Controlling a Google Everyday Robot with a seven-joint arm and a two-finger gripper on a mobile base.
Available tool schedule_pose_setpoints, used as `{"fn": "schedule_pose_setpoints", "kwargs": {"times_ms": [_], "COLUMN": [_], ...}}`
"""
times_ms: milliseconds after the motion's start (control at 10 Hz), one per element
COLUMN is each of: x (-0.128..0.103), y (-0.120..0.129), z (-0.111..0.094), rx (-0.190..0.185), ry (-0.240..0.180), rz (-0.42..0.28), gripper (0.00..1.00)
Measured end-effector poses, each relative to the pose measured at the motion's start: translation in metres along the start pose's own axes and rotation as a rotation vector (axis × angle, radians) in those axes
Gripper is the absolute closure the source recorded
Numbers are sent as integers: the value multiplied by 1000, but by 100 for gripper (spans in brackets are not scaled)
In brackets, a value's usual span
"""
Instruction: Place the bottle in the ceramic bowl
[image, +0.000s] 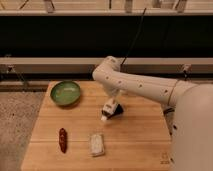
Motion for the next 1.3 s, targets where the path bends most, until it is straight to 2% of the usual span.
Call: {"fn": "schedule_pose_setpoints", "kwargs": {"times_ms": [200, 600, 900, 1100, 1300], "x": [-6, -13, -10, -13, -24], "y": [-13, -55, -62, -84, -107], "z": [-1, -11, -16, -21, -28], "rx": [4, 23, 25, 44, 45], "ry": [0, 0, 5, 7, 6], "rz": [-15, -91, -107, -126, -147], "gripper": [99, 99, 99, 99, 99]}}
